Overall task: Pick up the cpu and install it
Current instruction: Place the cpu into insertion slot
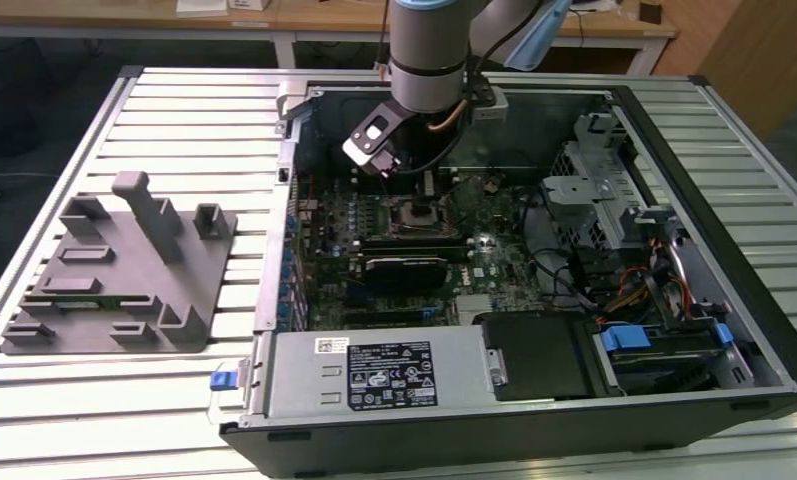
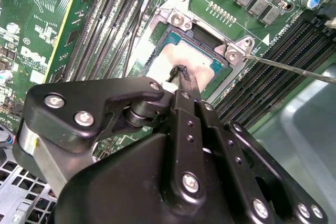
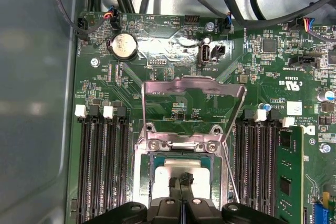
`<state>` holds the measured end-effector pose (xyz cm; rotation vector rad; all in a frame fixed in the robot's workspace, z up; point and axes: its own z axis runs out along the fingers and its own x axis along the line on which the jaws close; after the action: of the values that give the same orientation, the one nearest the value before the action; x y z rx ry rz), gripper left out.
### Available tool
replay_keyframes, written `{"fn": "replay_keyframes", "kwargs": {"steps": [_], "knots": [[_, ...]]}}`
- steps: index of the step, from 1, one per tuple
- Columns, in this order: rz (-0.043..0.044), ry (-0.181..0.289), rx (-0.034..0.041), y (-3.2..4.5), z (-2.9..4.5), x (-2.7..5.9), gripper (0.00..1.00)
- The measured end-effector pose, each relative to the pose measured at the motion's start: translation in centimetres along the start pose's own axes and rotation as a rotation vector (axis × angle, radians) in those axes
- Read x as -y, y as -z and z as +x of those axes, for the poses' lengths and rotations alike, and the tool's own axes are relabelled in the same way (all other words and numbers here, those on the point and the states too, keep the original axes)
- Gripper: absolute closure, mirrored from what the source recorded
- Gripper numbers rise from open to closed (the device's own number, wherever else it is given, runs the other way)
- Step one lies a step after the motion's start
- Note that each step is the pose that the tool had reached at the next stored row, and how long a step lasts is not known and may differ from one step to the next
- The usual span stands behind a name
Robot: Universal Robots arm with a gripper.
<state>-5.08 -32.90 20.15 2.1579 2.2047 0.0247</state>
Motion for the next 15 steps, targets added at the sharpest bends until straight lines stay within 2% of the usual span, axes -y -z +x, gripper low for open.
{"fn": "replay_keyframes", "kwargs": {"steps": [15], "knots": [[-0.0001,0.000,-0.0002,-0.25,-0.10,0.01,0.89]]}}
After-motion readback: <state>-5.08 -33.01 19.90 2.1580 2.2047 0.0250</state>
